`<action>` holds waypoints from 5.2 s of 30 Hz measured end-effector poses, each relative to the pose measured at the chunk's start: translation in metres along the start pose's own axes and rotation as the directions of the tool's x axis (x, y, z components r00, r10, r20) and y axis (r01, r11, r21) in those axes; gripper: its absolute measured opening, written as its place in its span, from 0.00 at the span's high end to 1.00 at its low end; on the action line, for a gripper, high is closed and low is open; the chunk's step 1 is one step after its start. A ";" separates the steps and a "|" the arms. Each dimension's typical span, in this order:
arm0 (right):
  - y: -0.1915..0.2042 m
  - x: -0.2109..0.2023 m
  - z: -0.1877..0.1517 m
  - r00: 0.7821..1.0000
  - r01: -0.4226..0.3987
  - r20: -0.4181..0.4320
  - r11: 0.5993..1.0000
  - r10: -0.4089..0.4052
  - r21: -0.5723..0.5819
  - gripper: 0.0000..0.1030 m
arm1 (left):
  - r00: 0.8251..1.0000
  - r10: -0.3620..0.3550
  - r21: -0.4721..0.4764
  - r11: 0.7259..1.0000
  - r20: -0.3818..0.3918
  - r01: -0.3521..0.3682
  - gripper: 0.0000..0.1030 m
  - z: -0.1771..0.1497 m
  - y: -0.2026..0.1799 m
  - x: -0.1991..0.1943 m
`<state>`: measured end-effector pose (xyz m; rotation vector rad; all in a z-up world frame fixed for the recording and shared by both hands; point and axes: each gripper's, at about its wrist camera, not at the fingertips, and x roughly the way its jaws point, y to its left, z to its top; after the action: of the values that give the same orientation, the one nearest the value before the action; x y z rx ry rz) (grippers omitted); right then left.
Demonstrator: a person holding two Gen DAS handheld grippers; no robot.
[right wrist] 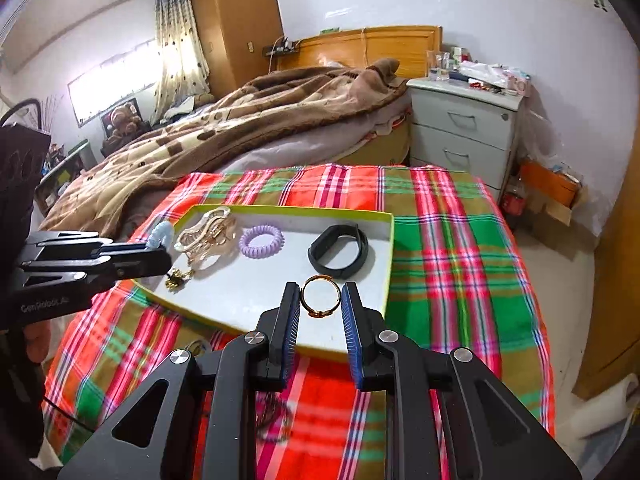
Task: Organize jewelry
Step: 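Carry the ring and blue coil tie into the yellow box and open both tools, then withdraw both tools and grasp the dark beaded bracelet with the right tool, then lift the beaded bracelet with the right tool while the left tool grasps the grey cable tie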
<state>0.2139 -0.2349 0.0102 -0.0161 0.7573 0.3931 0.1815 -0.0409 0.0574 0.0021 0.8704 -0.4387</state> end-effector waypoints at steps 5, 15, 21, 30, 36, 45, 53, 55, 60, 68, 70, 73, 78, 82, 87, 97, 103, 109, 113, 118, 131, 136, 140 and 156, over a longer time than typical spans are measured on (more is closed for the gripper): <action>-0.001 0.028 0.003 0.998 0.016 -0.054 1.000 -0.016 -0.012 0.78 | 0.999 0.020 0.016 1.000 -0.041 -0.020 0.89 0.010 0.006 0.030; -0.001 0.063 0.002 0.986 0.067 -0.145 0.995 -0.077 -0.072 0.78 | 0.993 0.006 0.019 1.000 -0.120 -0.004 0.89 0.011 0.005 0.076; -0.003 0.074 0.001 0.978 0.099 -0.175 0.990 -0.116 -0.104 0.78 | 0.988 0.019 0.033 0.999 -0.152 -0.014 0.89 0.011 0.003 0.091; 0.002 0.082 0.001 0.974 0.087 -0.195 0.987 -0.112 -0.134 0.78 | 0.983 0.005 0.023 1.000 -0.186 -0.001 0.89 0.008 0.003 0.104; 0.003 0.084 0.003 0.973 0.092 -0.197 0.986 -0.119 -0.139 0.78 | 0.982 0.004 0.012 1.000 -0.188 -0.002 0.89 0.009 0.004 0.105; 0.004 0.086 0.005 0.970 0.107 -0.202 0.983 -0.136 -0.150 0.78 | 0.981 -0.015 0.012 1.000 -0.192 0.018 0.74 0.010 0.003 0.106; 0.005 0.082 0.005 0.973 0.103 -0.194 0.986 -0.128 -0.133 0.71 | 0.981 -0.015 0.008 1.000 -0.193 0.016 0.67 0.008 0.001 0.102; 0.004 0.079 0.005 0.974 0.101 -0.188 0.987 -0.124 -0.127 0.70 | 0.982 -0.013 0.009 1.000 -0.186 0.015 0.65 0.008 0.001 0.098; 0.004 0.068 0.005 0.981 0.094 -0.160 0.990 -0.110 -0.105 0.70 | 0.986 -0.019 -0.005 1.000 -0.166 0.019 0.63 0.009 0.003 0.085; 0.006 0.046 0.002 0.988 0.095 -0.114 0.993 -0.103 -0.070 0.70 | 0.994 -0.008 -0.030 1.000 -0.110 0.005 0.61 0.003 0.007 0.052; 0.007 0.038 -0.001 0.991 0.085 -0.099 0.995 -0.090 -0.054 0.70 | 0.995 -0.009 -0.046 0.999 -0.095 0.005 0.61 -0.001 0.009 0.042; 0.008 0.025 -0.006 0.995 0.066 -0.078 0.997 -0.068 -0.027 0.69 | 0.997 -0.007 -0.063 0.998 -0.070 0.003 0.60 -0.006 0.010 0.027; 0.010 0.005 -0.021 0.999 -0.003 -0.051 0.999 0.005 0.040 0.69 | 1.000 -0.009 -0.076 0.997 -0.022 0.008 0.60 -0.018 0.012 -0.001; 0.015 -0.007 -0.040 0.994 -0.095 -0.048 0.992 0.100 0.088 0.66 | 1.000 -0.009 -0.104 0.995 0.003 0.010 0.59 -0.034 0.015 -0.020; 0.032 -0.003 -0.062 0.989 -0.098 -0.106 0.993 0.104 0.062 0.55 | 1.000 -0.002 -0.136 0.991 0.014 0.004 0.59 -0.055 0.021 -0.034; 0.059 0.005 -0.079 0.988 -0.035 -0.153 0.999 0.032 -0.013 0.55 | 1.000 0.012 -0.203 0.979 -0.007 -0.013 0.59 -0.094 0.037 -0.044; 0.073 0.008 -0.086 0.987 -0.014 -0.163 0.996 -0.002 -0.092 0.55 | 1.000 0.016 -0.227 0.974 -0.018 -0.020 0.59 -0.105 0.041 -0.045; 0.079 0.012 -0.090 0.982 0.008 -0.184 0.990 -0.034 -0.141 0.55 | 1.000 0.009 -0.237 0.971 -0.021 -0.013 0.59 -0.108 0.041 -0.045; 0.076 0.014 -0.090 0.983 0.020 -0.179 0.993 -0.041 -0.115 0.55 | 1.000 -0.004 -0.236 0.972 -0.028 -0.002 0.59 -0.110 0.039 -0.043; 0.070 0.011 -0.089 0.984 0.036 -0.171 0.995 -0.052 -0.096 0.72 | 1.000 -0.010 -0.238 0.971 -0.029 0.002 0.59 -0.109 0.038 -0.040; 0.052 -0.005 -0.092 0.993 0.026 -0.112 1.000 -0.028 -0.012 0.79 | 0.998 -0.037 -0.236 0.971 -0.055 0.023 0.59 -0.106 0.034 -0.026; 0.041 -0.019 -0.093 0.997 0.034 -0.071 0.999 -0.032 0.035 0.79 | 0.998 -0.017 -0.213 0.977 -0.068 0.002 0.59 -0.097 0.027 -0.015; 0.034 -0.028 -0.094 0.998 0.042 -0.046 0.997 -0.039 0.059 0.79 | 0.995 -0.029 -0.172 0.985 -0.093 0.013 0.59 -0.088 0.019 0.000; 0.014 -0.043 -0.099 0.999 0.044 -0.006 0.992 -0.044 0.122 0.79 | 0.990 -0.010 -0.013 1.000 -0.137 0.009 0.59 -0.071 -0.037 0.029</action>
<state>0.1145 -0.2523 -0.0312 0.0813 0.7820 0.3046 0.1316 -0.0732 -0.0034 0.0170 1.0090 -0.4459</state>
